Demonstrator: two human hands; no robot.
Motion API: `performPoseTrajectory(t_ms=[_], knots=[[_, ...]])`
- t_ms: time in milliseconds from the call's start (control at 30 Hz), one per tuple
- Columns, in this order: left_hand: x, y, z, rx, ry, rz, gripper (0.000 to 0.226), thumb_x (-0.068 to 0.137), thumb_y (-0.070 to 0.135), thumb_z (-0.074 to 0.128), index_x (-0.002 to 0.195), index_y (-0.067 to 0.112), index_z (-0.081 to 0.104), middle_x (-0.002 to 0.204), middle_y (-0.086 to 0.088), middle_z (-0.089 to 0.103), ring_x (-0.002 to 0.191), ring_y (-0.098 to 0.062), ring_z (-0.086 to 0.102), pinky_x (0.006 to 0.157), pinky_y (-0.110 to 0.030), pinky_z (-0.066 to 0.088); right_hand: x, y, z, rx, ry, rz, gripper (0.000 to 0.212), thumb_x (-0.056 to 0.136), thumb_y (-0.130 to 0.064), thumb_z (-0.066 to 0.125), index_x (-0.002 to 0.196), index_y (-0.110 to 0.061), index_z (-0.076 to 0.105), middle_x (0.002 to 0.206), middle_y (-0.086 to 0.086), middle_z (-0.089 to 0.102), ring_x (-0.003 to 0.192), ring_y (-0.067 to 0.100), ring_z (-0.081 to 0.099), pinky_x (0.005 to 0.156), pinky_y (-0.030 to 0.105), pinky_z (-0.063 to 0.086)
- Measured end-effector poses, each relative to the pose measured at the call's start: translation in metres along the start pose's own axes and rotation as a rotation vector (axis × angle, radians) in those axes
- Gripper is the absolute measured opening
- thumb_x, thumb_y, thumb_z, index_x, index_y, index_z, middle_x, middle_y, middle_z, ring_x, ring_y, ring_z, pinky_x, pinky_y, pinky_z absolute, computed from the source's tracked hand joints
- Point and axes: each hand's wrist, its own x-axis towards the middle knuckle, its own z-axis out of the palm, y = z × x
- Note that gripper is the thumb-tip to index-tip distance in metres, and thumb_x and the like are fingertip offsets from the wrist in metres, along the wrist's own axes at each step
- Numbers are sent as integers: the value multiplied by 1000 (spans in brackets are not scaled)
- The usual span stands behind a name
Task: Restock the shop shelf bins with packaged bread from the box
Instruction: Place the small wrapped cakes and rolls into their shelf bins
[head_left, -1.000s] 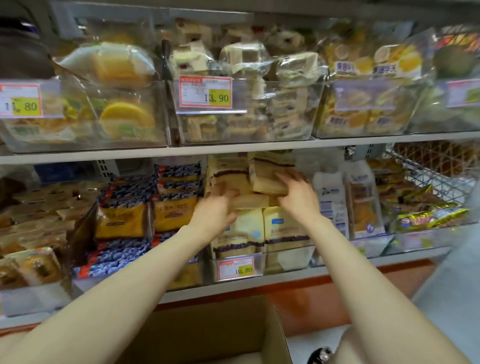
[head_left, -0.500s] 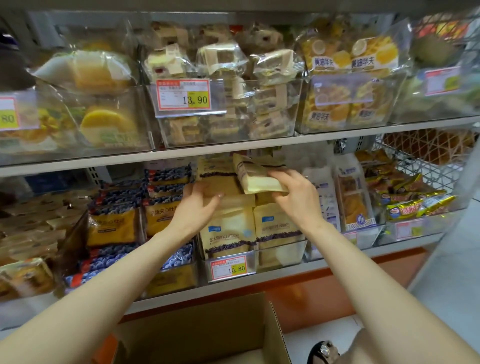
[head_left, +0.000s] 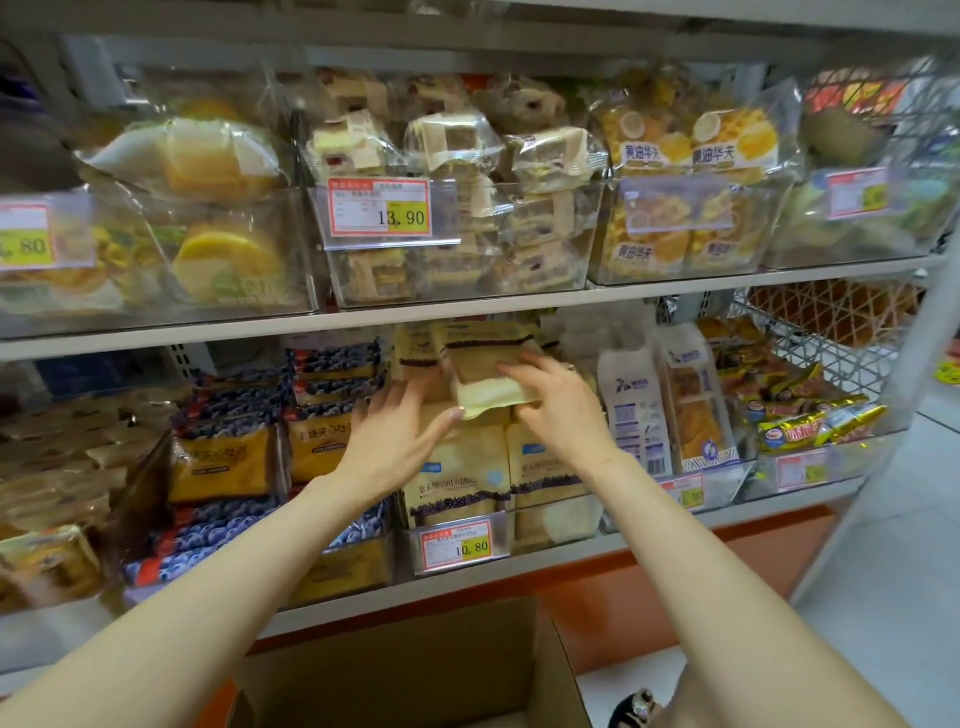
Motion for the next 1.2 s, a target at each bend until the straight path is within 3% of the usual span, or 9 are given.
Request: performPoseTrajectory(t_ms=[67, 133, 333, 567, 733, 867, 1000, 1133, 1200], knots=[[6, 8, 4, 162, 24, 84, 73, 84, 70, 31, 138, 22, 37, 145, -3, 38, 139, -23, 24, 116, -51, 9, 0, 17, -11, 18, 60, 55, 52, 82, -4, 58, 128, -27, 59, 139, 4, 51, 126, 25, 46, 107, 35, 34], [16, 24, 9, 209, 23, 169, 60, 90, 56, 41, 139, 21, 36, 147, -1, 36, 142, -20, 18, 116, -51, 1, -2, 33, -21, 56, 131, 88, 51, 80, 0, 60, 125, -24, 62, 134, 6, 55, 124, 25, 48, 106, 32, 34], [69, 73, 37, 205, -163, 193, 53, 91, 42, 49, 137, 19, 39, 142, -5, 42, 138, -24, 26, 115, -54, 3, -24, 72, -44, -11, 207, -27, 61, 70, 12, 64, 119, -23, 66, 128, 7, 58, 120, 27, 48, 96, 10, 23], [108, 75, 55, 346, -296, 90, 51, 86, 49, 53, 127, 20, 49, 133, -3, 49, 129, -27, 37, 113, -58, 5, -38, 108, -59, -78, 297, -81, 63, 62, 17, 71, 114, -19, 69, 124, 11, 60, 116, 33, 52, 100, 38, 37], [119, 76, 52, 416, -330, 4, 45, 90, 27, 46, 133, 14, 45, 137, -8, 47, 135, -29, 32, 112, -62, 2, -39, 114, -59, -55, 325, -54, 63, 63, 19, 67, 114, -19, 69, 125, 9, 60, 117, 32, 51, 98, 32, 35], [115, 75, 49, 325, -324, 60, 53, 88, 39, 52, 137, 22, 42, 146, -6, 36, 140, -30, 22, 113, -62, 2, -31, 106, -51, -6, 324, -55, 63, 64, 19, 66, 114, -18, 69, 125, 9, 60, 117, 31, 52, 98, 18, 30], [85, 57, 35, 213, -198, 100, 67, 84, 55, 53, 142, 27, 32, 156, -4, 14, 144, -32, 5, 113, -61, 0, -20, 93, -37, 27, 264, -60, 60, 67, 16, 63, 115, -19, 68, 124, 11, 60, 116, 31, 52, 98, 22, 31], [47, 26, 21, 241, -138, 87, 70, 85, 63, 45, 145, 34, 24, 156, -2, 11, 144, -31, 4, 113, -61, 1, -7, 75, -21, 106, 171, -51, 51, 71, 11, 57, 114, -14, 69, 123, 14, 60, 116, 32, 52, 102, 44, 40], [34, 10, 18, 271, -150, 100, 70, 84, 70, 36, 145, 37, 25, 157, 0, 11, 145, -29, 2, 113, -61, 1, 0, 64, -15, 138, 94, -21, 47, 74, -2, 50, 116, -15, 68, 127, 13, 58, 120, 31, 50, 106, 39, 35]])
